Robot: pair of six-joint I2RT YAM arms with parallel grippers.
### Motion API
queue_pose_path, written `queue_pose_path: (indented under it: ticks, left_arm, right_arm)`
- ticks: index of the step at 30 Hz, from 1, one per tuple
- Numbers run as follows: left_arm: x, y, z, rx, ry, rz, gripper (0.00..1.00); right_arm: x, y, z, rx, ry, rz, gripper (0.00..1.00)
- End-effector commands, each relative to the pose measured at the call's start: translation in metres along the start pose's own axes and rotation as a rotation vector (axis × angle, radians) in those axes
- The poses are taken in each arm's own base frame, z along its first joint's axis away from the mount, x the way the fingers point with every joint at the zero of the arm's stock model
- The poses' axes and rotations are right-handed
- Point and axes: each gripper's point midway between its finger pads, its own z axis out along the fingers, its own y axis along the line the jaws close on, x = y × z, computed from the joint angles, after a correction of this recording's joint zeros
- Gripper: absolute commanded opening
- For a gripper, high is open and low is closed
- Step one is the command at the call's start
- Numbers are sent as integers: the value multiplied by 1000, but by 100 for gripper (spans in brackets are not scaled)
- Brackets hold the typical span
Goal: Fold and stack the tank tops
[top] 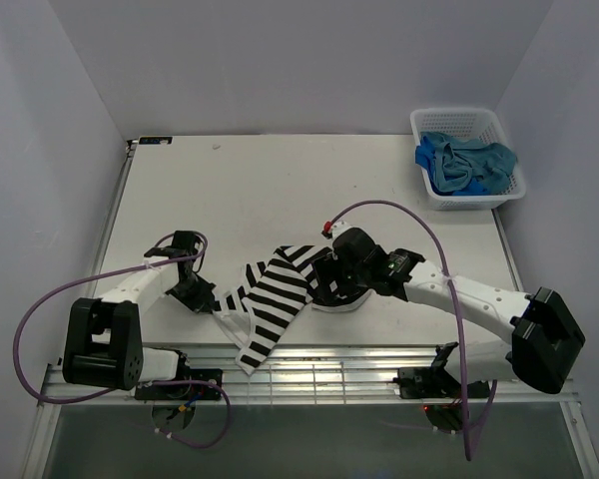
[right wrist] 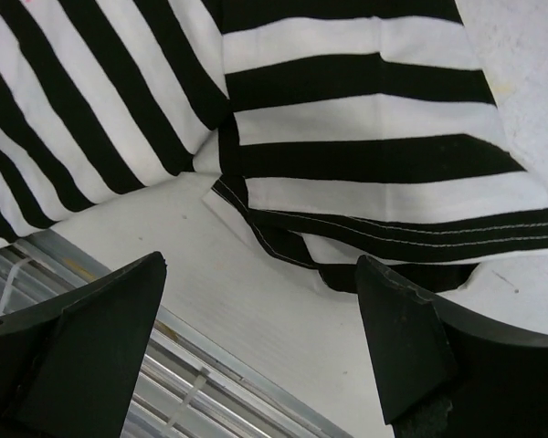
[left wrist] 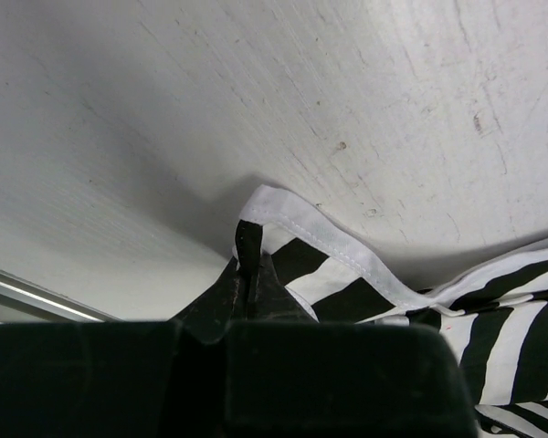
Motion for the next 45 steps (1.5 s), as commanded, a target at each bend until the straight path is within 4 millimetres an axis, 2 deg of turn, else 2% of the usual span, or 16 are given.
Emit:
queue_pose_path:
  ticks: [1, 4, 12, 17, 22, 26, 27, 29, 30, 32, 35, 39, 42, 43, 44, 45]
  left_arm:
    - [-14, -7, 1, 31, -73, 25, 0]
    - [-13, -8, 0, 36, -71, 30, 0]
    - [-14, -9, -2, 47, -77, 49, 0]
    - [-16, -11, -4, 50, -79, 57, 0]
    - [-18, -14, -7, 59, -85, 55, 0]
    - [-21, -18, -9, 64, -92, 59, 0]
    - [-21, -18, -9, 61, -93, 57, 0]
    - [-22, -18, -9, 60, -96, 57, 0]
    - [-22, -18, -10, 60, -98, 57, 0]
    - [-24, -20, -12, 67, -105, 52, 0]
    - [-25, -23, -15, 82, -113, 45, 0]
    - [-31, -27, -20, 91, -135, 49, 0]
    - [-48, -46, -37, 122, -184, 50, 0]
    - [-63, -67, -56, 170, -227, 41, 0]
    - [-71, -74, -66, 176, -248, 38, 0]
    - [-83, -82, -77, 182, -287, 31, 0]
  right_arm:
    - [4, -11, 1, 107, -9, 183, 90]
    - [12, -13, 7, 128, -22, 300, 90]
    - [4, -26, 17, 194, -45, 405, 90]
    - [-12, -37, 26, 197, -83, 457, 90]
    - [-33, -47, 28, 212, -164, 463, 98]
    - [-48, -55, 31, 217, -198, 477, 86]
    - [-47, -58, 33, 214, -191, 483, 76]
    - [-48, -60, 38, 193, -184, 496, 67]
    - [-48, -61, 41, 190, -178, 494, 52]
    - [-53, -63, 41, 191, -185, 482, 31]
    - [-59, -68, 38, 214, -207, 469, 8]
    - [-77, -76, 24, 248, -272, 436, 8]
    - [-115, -93, -2, 254, -371, 415, 8]
    - [-127, -93, -10, 233, -386, 373, 8]
    - [-155, -92, -30, 207, -448, 358, 8]
    - [-169, -95, -42, 191, -475, 341, 8]
